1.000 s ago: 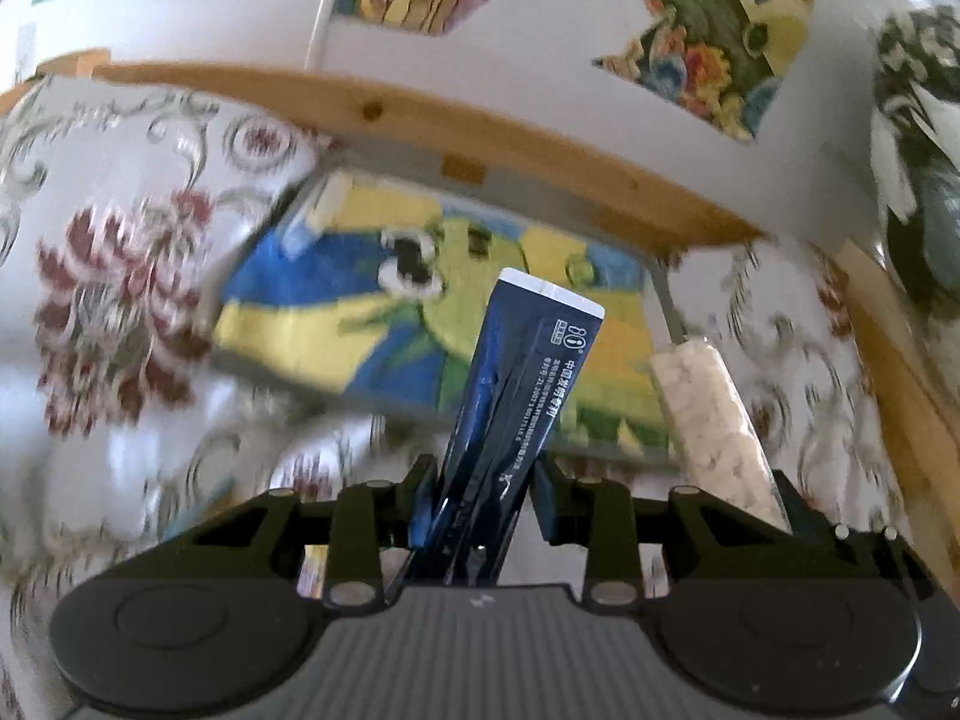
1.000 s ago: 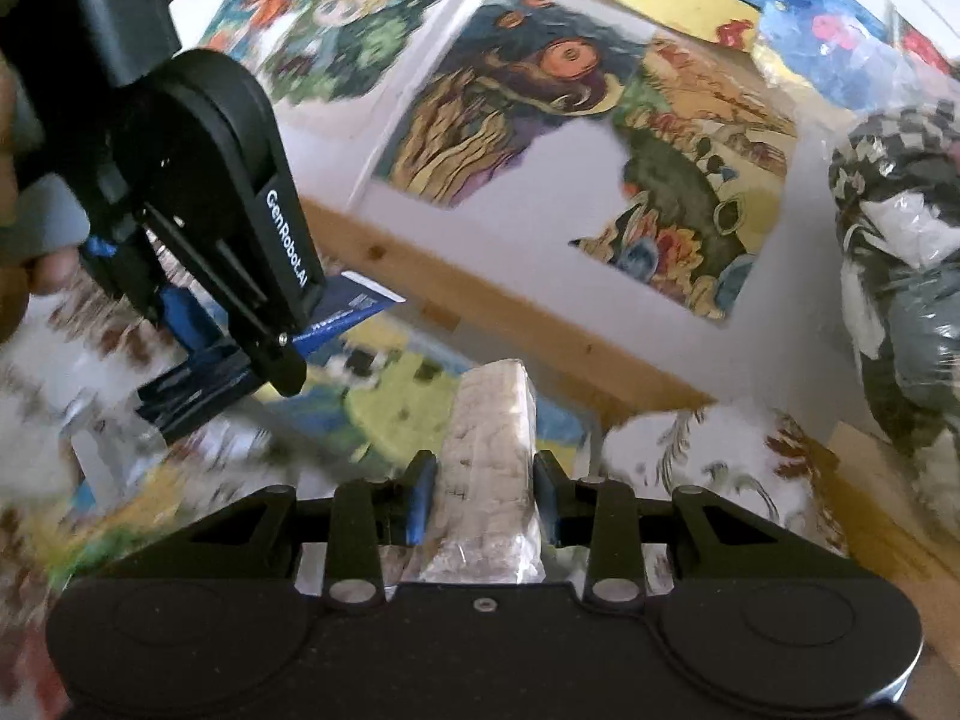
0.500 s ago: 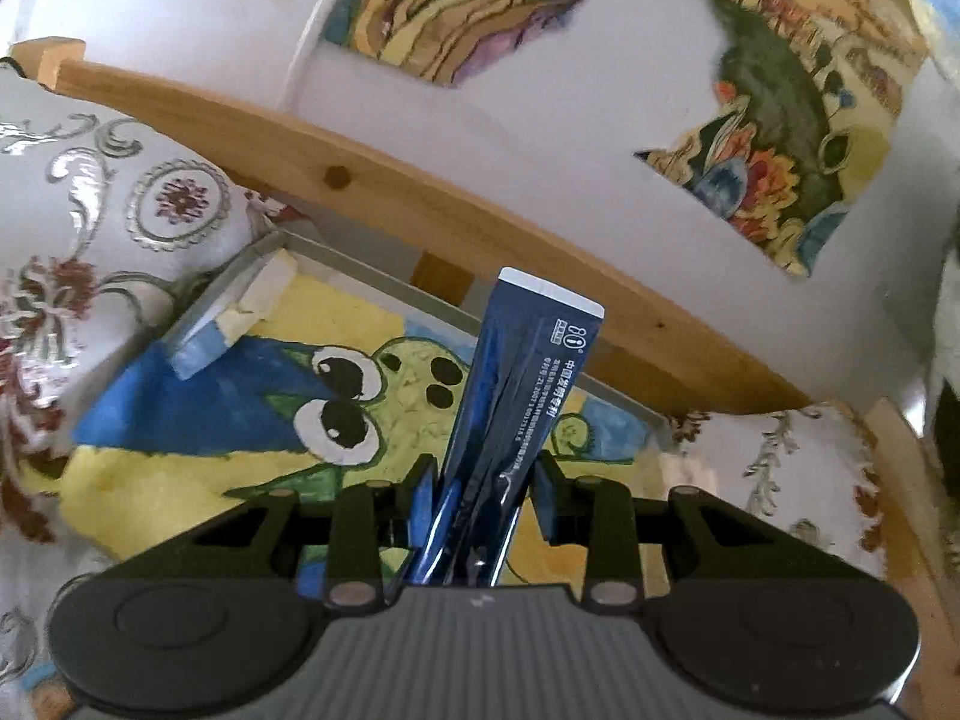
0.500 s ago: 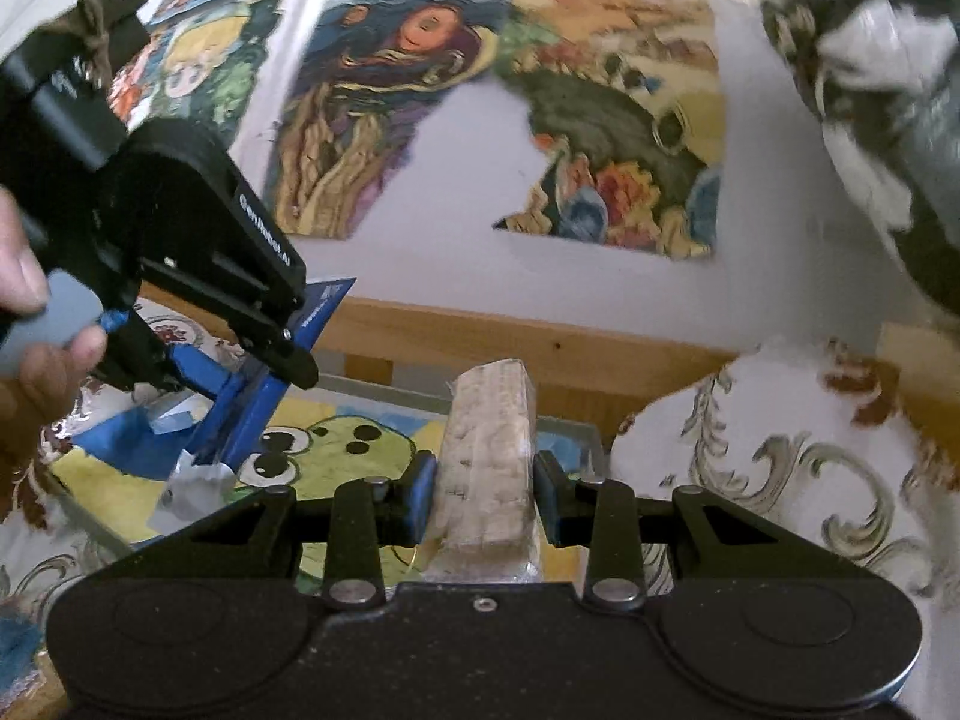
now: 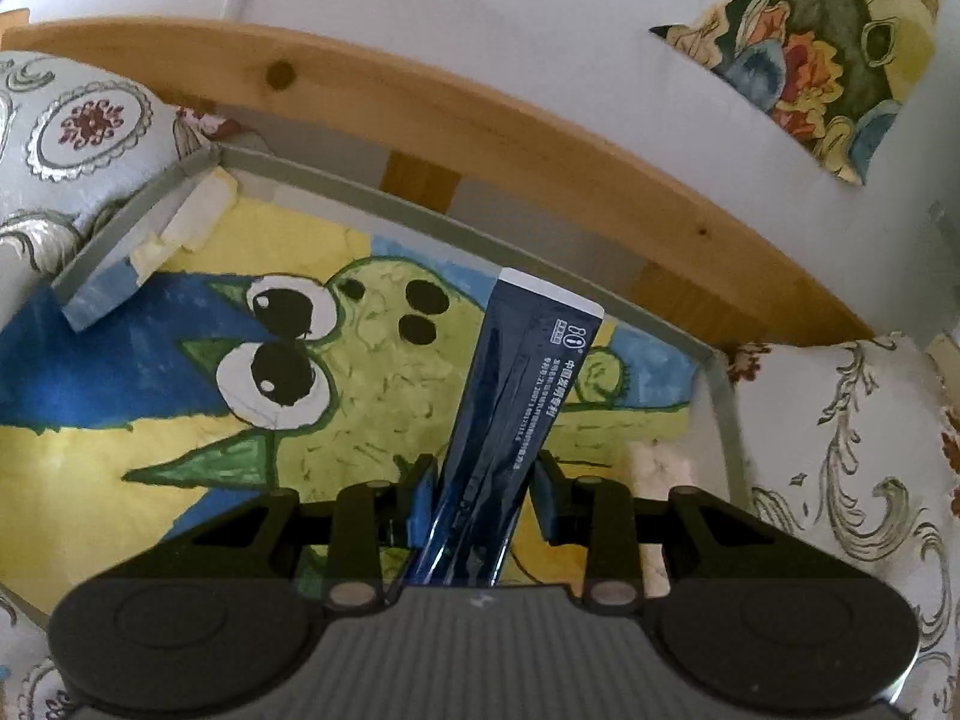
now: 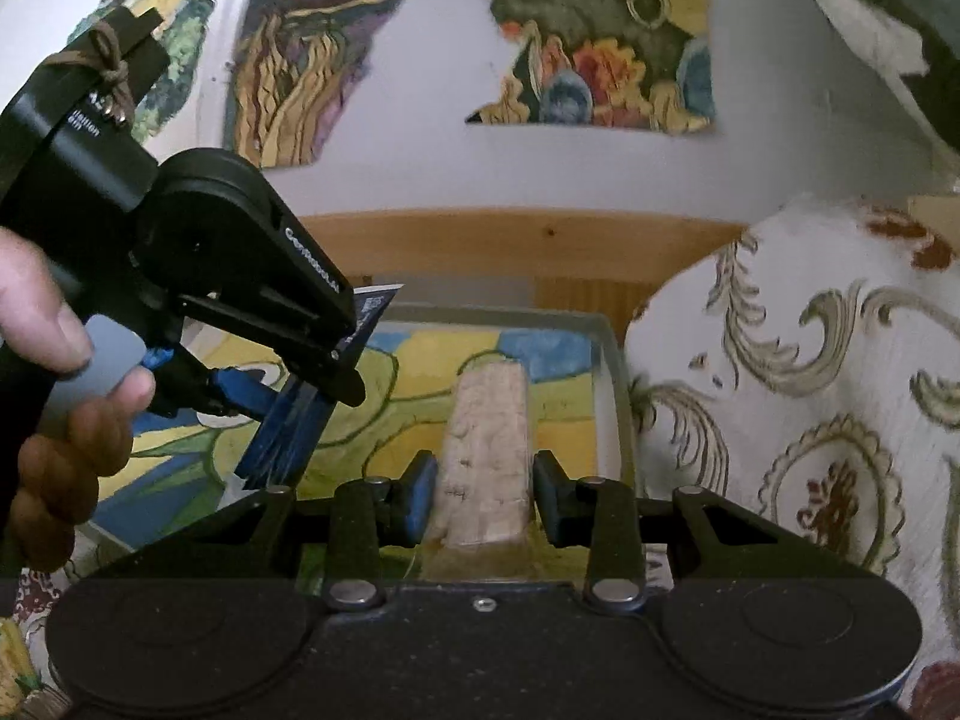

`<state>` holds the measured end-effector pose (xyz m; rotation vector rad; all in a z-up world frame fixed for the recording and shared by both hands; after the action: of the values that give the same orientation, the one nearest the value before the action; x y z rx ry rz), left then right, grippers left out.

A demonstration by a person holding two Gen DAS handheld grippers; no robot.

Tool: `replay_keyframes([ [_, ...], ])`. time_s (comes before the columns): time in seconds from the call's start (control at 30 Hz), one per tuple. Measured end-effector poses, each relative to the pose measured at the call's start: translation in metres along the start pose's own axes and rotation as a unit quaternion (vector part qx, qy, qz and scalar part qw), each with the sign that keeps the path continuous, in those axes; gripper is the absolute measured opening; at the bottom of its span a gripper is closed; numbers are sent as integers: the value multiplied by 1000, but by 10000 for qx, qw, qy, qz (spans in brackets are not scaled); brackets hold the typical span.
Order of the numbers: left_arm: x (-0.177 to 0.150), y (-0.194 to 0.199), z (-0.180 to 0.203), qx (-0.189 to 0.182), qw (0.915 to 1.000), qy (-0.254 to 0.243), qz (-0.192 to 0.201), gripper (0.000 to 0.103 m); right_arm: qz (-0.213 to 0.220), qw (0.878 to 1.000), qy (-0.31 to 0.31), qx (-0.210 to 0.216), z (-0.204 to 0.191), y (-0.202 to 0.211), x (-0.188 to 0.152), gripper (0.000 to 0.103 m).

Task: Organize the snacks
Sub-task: 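Lift and carry both held snacks over the grey painted tray, then open left gripper to drop the navy packet in the tray while right releases the nougat bar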

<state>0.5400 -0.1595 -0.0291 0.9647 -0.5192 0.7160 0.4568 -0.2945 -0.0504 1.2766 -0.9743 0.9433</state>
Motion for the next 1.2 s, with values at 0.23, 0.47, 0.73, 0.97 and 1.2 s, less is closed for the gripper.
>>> replay_keyframes([
  [0.23,-3,-5,-1,90,9999,-86,-46,37,-139,9999,-73,48,-1,-3,-4,38],
  [0.47,-2,-5,-1,154,9999,-39,-48,58,-125,9999,-86,-18,3,-1,0,48],
  [0.73,7,37,-1,120,9991,25,400,87,158,9997,8,-180,3,31,23,76],
  [0.97,11,93,-3,74,9971,-25,758,96,562,9971,-41,-509,11,80,53,98],
  [1.2,1,155,5,69,9923,-324,1190,103,792,9951,-126,-575,11,132,72,102],
])
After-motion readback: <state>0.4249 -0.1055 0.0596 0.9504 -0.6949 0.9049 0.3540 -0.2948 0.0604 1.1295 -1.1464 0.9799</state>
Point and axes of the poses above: each gripper's, at about its wrist camera, not at the fingertips, and y roughly against the way its jaws point, z to its right, x to its top, the point moved 8 cm from there along -y, roughly the way its jaws point, and after that the axes turned 11 degrees about -x, right-handed, at the moved point
